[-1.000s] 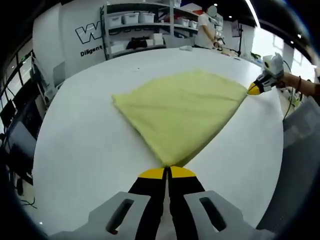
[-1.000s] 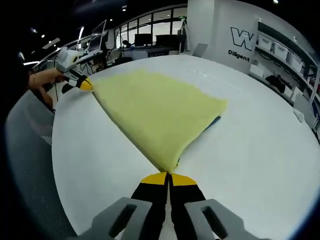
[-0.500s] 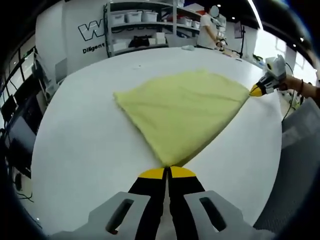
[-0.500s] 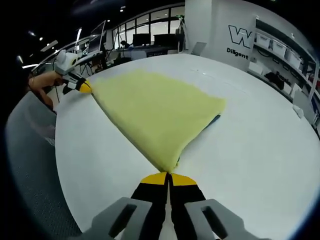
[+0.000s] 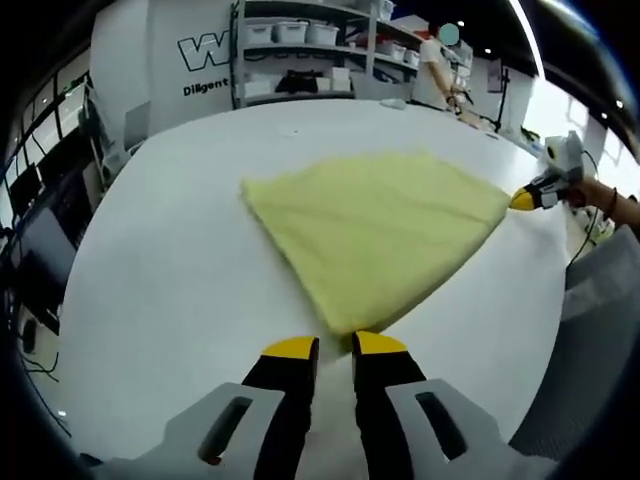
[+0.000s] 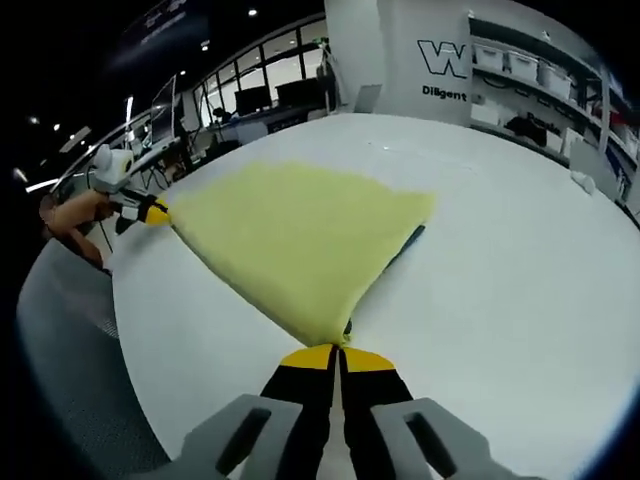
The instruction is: Fold the garment on the visible template until the final outline fits inside the template.
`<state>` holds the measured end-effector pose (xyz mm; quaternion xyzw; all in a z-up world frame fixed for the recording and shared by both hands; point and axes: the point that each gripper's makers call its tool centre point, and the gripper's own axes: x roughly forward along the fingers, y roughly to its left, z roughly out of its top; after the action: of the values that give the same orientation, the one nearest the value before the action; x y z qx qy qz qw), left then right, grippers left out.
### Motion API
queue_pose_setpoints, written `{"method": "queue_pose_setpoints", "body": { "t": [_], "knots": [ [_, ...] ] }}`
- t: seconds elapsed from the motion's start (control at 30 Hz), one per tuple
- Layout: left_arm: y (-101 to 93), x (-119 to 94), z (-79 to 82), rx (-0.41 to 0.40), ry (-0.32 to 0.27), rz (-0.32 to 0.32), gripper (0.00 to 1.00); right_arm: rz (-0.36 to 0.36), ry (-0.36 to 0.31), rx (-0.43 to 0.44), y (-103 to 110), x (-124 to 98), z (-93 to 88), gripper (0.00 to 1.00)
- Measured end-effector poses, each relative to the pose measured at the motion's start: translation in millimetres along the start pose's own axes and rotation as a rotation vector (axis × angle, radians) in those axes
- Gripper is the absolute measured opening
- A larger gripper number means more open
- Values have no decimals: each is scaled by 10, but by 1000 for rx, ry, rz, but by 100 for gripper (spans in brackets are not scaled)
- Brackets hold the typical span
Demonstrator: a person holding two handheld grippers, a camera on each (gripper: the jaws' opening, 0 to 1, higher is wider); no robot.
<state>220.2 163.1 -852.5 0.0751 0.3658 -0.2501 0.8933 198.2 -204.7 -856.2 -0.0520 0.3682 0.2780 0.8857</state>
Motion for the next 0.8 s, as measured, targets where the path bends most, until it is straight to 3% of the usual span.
{"method": "queue_pose_setpoints", "body": {
  "t": [0.03,0.1,0.23,0.27,0.33,0.47,0.6,0.73,0.8],
  "knots": [
    [-1,-12,9,-3,-1,2,28,-8,-7,10,1,-17,21,1],
    [-24,-55,42,-4,-7,3,34,-5,-35,38,37,-45,89,13],
    [-53,-158,137,-31,-27,21,47,-6,-58,64,93,-83,172,49],
    [-90,-210,193,-31,-43,15,50,-8,-62,66,124,-104,200,54],
    [-154,-295,266,-48,-61,17,60,-20,-73,59,158,-141,247,60],
    [-224,-382,333,-60,-82,13,69,-29,-110,51,247,-250,374,71],
    [-282,-451,370,-90,-96,8,88,-34,-143,42,336,-370,495,85],
    [-401,-549,396,-102,-101,-1,95,-30,-176,42,427,-481,592,98],
    [-455,-583,403,-96,-98,0,99,-26,-182,37,473,-523,620,99]
  ]
}}
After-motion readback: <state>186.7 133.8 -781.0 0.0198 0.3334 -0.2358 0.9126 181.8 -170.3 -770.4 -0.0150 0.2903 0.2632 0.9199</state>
